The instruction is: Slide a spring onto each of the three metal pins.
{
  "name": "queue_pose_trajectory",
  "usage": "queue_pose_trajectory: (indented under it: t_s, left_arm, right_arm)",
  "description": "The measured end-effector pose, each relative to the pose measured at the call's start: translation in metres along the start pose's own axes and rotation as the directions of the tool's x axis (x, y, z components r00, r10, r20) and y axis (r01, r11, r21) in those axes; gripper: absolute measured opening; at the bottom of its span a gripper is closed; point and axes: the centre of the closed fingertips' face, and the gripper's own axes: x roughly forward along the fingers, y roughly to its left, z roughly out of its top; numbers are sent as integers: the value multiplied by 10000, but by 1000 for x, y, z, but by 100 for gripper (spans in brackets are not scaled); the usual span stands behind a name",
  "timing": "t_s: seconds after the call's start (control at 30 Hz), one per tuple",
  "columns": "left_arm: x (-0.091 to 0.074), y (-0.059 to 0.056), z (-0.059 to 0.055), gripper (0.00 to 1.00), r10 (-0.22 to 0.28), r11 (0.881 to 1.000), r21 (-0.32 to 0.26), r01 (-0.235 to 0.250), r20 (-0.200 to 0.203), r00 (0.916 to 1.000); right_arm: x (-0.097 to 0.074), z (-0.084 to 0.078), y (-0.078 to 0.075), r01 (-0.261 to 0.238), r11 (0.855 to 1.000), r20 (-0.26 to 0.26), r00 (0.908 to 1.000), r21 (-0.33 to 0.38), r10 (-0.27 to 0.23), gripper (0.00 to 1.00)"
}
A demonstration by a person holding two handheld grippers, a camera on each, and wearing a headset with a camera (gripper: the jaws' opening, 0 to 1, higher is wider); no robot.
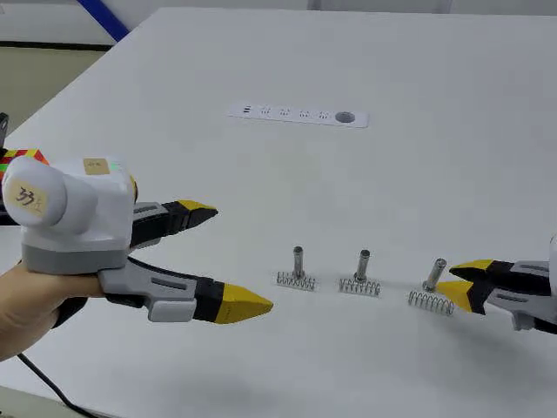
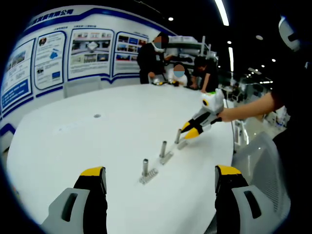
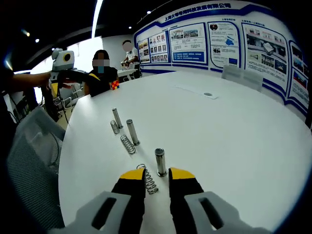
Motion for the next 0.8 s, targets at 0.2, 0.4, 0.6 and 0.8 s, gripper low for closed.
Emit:
queue_pose_trajectory:
  t_s: [0.2, 0.4, 0.6, 0.8]
  left_arm:
    - [1, 0, -4, 94, -8, 10000, -62, 7, -83, 10000]
    - [1, 1, -4, 94, -13, 10000, -99, 12, -117, 9999]
    - [1, 3, -4, 94, 7, 9999, -107, -9, -163, 9999]
    - [1, 3, -5, 94, 26, 9999, -133, -28, -212, 9998]
  right_arm:
    - [4, -13, 10, -462, 9988, -247, 9986, -181, 458, 21]
    - [10, -16, 12, -722, 9969, -342, 9969, -314, 711, 20]
    - [14, -23, 12, -921, 9947, -572, 9943, -452, 894, 19]
    - [15, -28, 14, -1176, 9912, -734, 9909, -614, 1131, 16]
